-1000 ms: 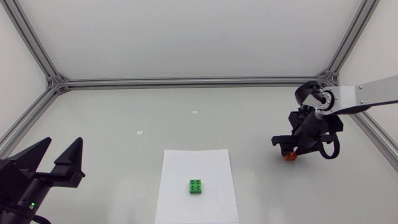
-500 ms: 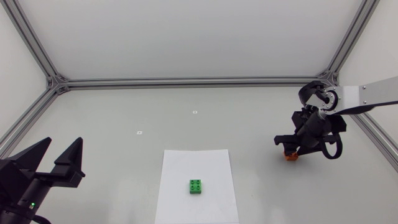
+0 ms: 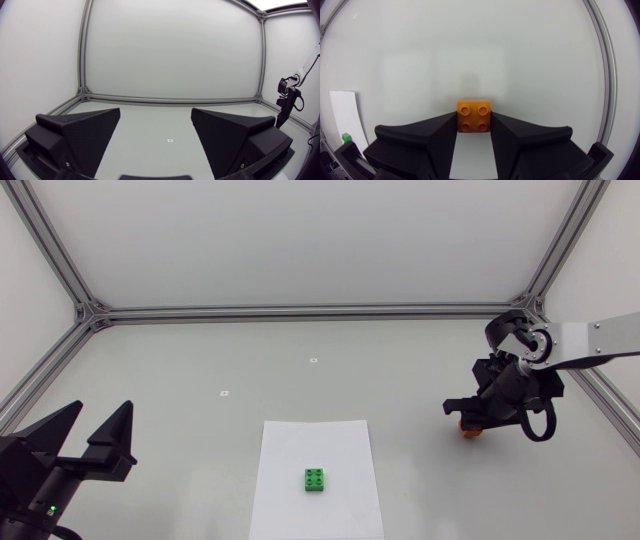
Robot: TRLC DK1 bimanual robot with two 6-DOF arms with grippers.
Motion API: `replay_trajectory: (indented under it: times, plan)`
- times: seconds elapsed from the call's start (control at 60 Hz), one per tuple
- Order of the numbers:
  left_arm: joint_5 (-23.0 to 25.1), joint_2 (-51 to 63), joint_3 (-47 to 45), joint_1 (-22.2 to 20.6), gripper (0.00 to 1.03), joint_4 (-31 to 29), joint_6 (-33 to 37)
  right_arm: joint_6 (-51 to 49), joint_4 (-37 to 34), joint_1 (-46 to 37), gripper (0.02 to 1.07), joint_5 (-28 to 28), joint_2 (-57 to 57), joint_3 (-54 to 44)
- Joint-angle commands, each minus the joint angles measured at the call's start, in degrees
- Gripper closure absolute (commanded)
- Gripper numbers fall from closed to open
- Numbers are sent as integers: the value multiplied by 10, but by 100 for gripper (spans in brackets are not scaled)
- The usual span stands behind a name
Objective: Pick up the orange 2x2 brick with the right arm and stack it on top of the green 2x2 brick in the center
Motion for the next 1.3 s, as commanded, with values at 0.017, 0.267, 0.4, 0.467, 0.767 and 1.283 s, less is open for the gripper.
replay_trajectory:
  times: [0.017, 0.267, 0.4, 0.467, 0.767, 1.283]
  plan:
    - [-2, -3, -23, -3, 4, -6, -12, 1, -17, 2, 80, 3, -47, -8]
    - [-2, -3, -23, -3, 4, -6, -12, -33, -63, 32, 79, -9, -103, 11]
    - [-2, -3, -23, -3, 4, -6, -12, -77, -81, 46, 79, -55, -108, 28]
    - [-2, -3, -23, -3, 4, -6, -12, -94, -81, 63, 78, -54, -107, 34]
    - [-2, -3, -23, -3, 4, -6, -12, -159, -128, 156, 76, -53, -89, 73]
    - [-2, -3, -23, -3, 4, -6, -12, -287, -143, 385, 77, -6, -100, 85]
